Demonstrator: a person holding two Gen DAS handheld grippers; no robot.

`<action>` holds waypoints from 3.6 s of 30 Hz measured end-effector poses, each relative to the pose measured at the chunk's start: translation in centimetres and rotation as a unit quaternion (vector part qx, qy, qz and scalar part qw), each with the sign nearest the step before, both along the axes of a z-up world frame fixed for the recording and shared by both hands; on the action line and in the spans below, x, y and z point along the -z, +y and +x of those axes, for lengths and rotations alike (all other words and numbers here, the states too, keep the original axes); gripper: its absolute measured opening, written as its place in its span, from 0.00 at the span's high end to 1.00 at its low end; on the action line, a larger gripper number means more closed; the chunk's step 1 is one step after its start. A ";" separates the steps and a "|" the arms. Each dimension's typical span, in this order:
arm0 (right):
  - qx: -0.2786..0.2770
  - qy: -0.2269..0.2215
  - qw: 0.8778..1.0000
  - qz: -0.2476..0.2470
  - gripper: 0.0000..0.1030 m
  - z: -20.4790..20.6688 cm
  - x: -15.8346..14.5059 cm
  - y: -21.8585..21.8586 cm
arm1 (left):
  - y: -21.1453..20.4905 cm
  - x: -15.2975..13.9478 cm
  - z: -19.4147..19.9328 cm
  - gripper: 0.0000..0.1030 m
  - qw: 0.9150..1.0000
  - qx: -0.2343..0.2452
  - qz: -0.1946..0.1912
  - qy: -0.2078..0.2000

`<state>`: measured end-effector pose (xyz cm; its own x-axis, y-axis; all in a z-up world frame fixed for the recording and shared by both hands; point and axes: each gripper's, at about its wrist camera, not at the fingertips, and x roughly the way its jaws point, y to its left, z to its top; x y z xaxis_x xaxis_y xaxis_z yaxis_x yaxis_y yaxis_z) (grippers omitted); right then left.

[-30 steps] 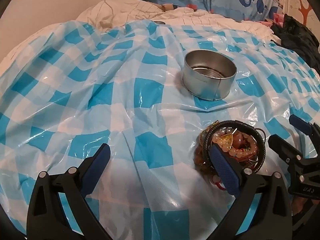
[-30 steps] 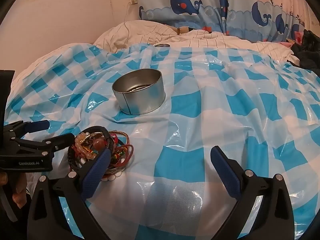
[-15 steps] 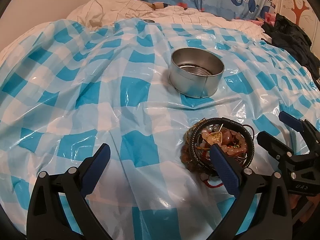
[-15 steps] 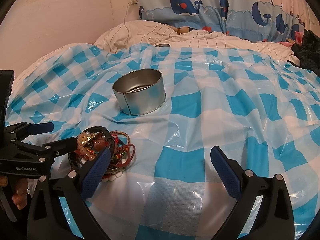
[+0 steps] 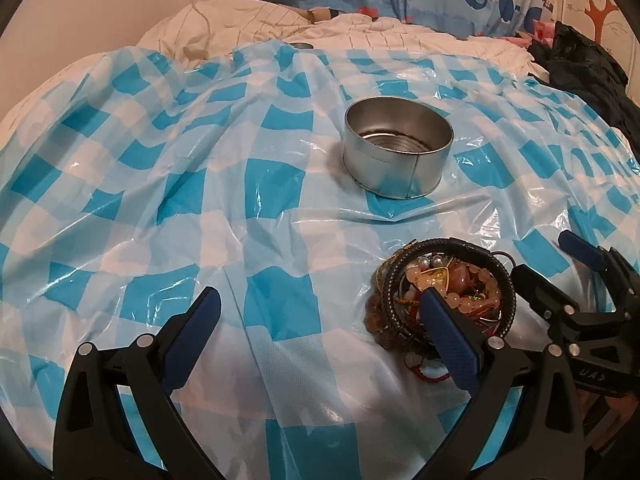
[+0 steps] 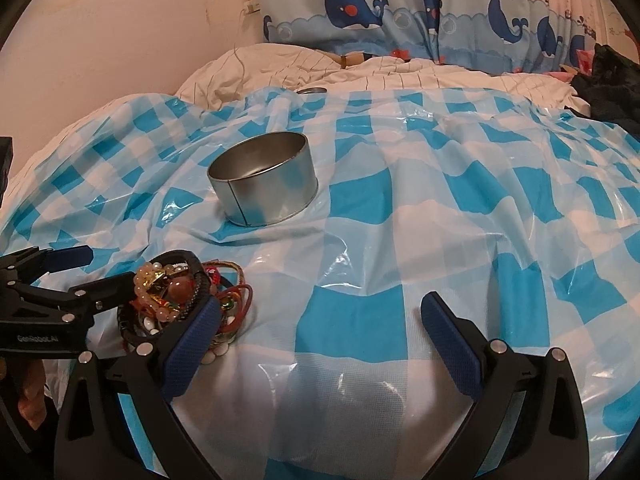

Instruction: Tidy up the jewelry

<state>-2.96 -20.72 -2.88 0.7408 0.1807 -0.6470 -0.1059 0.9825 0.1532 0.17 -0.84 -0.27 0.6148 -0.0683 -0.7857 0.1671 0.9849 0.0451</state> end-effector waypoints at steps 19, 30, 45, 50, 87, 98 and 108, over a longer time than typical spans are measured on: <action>0.000 0.001 0.999 0.033 0.07 0.0 0.6 -0.7 | -1.2 -0.1 0.4 0.07 1.000 0.009 -0.015 0.008; 0.001 0.003 1.000 0.029 0.07 -0.1 0.7 -0.7 | -0.3 -0.1 -0.9 0.07 0.999 0.020 -0.042 0.020; 0.010 0.025 1.000 0.004 0.07 0.5 0.6 -0.1 | 1.5 -0.7 -0.5 0.12 0.996 0.014 -0.084 -0.001; 0.012 0.029 1.000 0.003 0.07 0.6 0.6 0.0 | 1.2 -1.2 -0.3 0.12 0.995 0.016 -0.097 -0.013; 0.011 0.031 0.999 0.004 0.07 0.7 0.5 0.0 | 3.4 -0.9 1.8 0.96 0.988 0.016 -0.152 0.025; 0.011 0.031 0.999 0.004 0.07 0.7 0.4 0.0 | 3.9 1.1 2.7 0.48 0.988 -0.020 -0.143 0.055; 0.011 0.031 0.999 0.004 0.07 0.7 0.4 0.0 | 2.5 2.2 3.1 0.48 0.988 -0.004 -0.133 0.072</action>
<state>-2.25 -20.71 -3.25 0.7029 0.1701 -0.6907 -0.0735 0.9832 0.1673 3.31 1.61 -2.46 0.4987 -0.2800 -0.8203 0.1453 0.9600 -0.2394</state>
